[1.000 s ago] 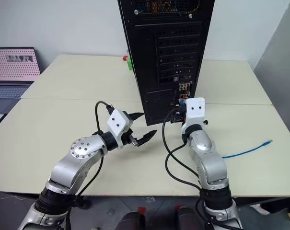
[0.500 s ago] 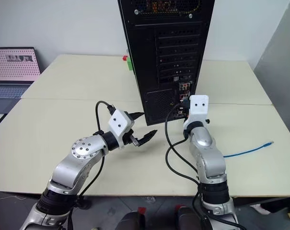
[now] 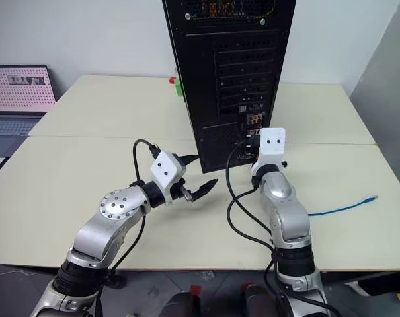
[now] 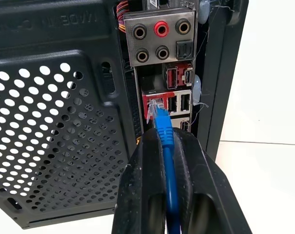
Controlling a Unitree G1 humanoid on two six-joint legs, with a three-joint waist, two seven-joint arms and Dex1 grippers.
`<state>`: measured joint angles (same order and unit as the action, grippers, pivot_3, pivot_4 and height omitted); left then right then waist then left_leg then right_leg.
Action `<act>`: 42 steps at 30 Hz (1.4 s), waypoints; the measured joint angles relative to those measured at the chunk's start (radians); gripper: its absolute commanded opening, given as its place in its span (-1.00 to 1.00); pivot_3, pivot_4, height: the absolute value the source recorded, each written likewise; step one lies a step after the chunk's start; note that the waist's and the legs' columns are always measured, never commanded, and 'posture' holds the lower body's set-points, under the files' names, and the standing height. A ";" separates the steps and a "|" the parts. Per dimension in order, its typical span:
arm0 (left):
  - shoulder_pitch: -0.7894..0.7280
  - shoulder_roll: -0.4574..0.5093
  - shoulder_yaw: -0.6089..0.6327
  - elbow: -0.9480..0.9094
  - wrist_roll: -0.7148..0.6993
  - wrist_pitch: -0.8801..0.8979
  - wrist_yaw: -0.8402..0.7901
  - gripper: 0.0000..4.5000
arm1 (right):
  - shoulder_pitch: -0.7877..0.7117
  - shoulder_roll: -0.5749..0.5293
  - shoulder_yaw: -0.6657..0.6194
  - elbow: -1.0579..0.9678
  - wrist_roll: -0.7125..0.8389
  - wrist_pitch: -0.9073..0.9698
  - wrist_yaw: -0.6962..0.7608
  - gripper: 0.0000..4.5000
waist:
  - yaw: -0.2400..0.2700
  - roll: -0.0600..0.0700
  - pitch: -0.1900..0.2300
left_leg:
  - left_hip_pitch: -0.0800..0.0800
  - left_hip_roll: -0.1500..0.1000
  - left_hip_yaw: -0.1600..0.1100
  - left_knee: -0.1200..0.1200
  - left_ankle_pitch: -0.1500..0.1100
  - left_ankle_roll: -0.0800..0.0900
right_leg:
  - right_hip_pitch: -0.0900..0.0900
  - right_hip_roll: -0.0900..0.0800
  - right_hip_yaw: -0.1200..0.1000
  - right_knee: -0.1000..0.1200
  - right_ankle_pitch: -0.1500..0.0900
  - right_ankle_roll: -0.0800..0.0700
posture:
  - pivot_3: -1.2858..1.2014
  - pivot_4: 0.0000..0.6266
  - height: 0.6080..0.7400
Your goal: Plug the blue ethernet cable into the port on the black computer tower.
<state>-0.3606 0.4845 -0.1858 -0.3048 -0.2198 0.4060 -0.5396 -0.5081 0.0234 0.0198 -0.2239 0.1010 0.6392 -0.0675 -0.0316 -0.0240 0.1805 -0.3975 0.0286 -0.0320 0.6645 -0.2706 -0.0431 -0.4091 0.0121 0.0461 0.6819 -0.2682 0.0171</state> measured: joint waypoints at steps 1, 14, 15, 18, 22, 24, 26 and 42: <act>0.000 0.000 0.000 0.000 0.000 0.000 0.000 0.98 | -0.004 0.001 -0.001 0.004 0.000 0.000 -0.001 -1.00 | 0.000 0.000 0.000 | 0.000 0.000 0.000 0.000 0.000 0.000 | 0.000 0.000 0.000 0.000 0.000 0.000 | 0.03 -0.52 1.00; -0.010 -0.017 0.010 -0.001 -0.002 0.010 0.001 0.98 | -0.052 0.037 -0.003 0.060 -0.011 -0.002 -0.041 -1.00 | -0.002 0.000 0.000 | 0.000 0.000 0.001 0.000 0.000 0.000 | 0.000 0.000 0.001 0.000 0.000 0.000 | 0.03 -0.52 1.00; -0.011 -0.018 0.013 -0.001 -0.002 0.012 0.001 0.98 | -0.054 0.037 -0.001 0.064 -0.011 -0.003 -0.041 -1.00 | -0.003 0.000 0.000 | 0.000 0.000 0.001 0.000 0.000 0.000 | 0.000 0.000 0.001 0.000 0.000 0.000 | 0.03 -0.52 1.00; -0.016 -0.020 0.018 -0.003 -0.002 0.021 0.001 0.98 | -0.059 0.037 0.001 0.080 -0.011 -0.016 -0.039 -1.00 | -0.007 0.000 0.000 | 0.001 0.000 0.002 0.000 0.000 0.000 | 0.000 0.001 0.001 0.000 0.000 0.000 | 0.03 -0.52 1.00; -0.016 -0.027 0.019 -0.006 -0.002 0.023 0.001 0.98 | -0.068 0.028 0.001 0.098 -0.010 -0.024 -0.024 -1.00 | -0.014 0.000 0.000 | 0.001 0.000 0.003 0.000 0.000 0.000 | 0.000 0.002 0.002 0.000 0.000 0.000 | 0.03 -0.52 1.00; -0.016 -0.028 0.019 -0.006 -0.002 0.023 0.001 0.99 | -0.068 0.019 0.001 0.101 -0.009 -0.026 -0.008 -0.85 | -0.018 0.000 0.000 | 0.001 0.000 0.003 0.000 0.000 0.000 | 0.000 0.002 0.002 0.000 0.000 0.000 | 0.03 -0.52 1.00; -0.016 -0.028 0.019 -0.006 -0.001 0.022 0.001 1.00 | -0.068 0.009 0.002 0.102 -0.007 -0.026 0.011 -0.65 | -0.019 0.000 0.000 | 0.001 0.000 0.002 0.000 0.000 0.000 | 0.000 0.002 0.002 0.000 0.000 0.000 | 0.03 -0.52 1.00; 0.043 0.104 0.071 0.006 0.069 0.047 -0.014 1.00 | 0.096 -0.363 -0.037 -0.163 0.150 0.132 0.384 0.85 | -0.007 0.001 0.001 | -0.001 0.000 0.001 -0.002 0.000 0.000 | -0.001 -0.001 0.000 -0.002 0.000 0.000 | 0.03 -0.52 1.00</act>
<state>-0.3180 0.5883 -0.1152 -0.2985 -0.1511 0.4525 -0.5535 -0.4125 -0.3392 -0.0174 -0.3872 0.2514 0.7708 0.3168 -0.0389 -0.0233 0.1813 -0.3982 0.0285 -0.0313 0.6628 -0.2707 -0.0428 -0.4102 0.0116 0.0465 0.6804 -0.2685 0.0172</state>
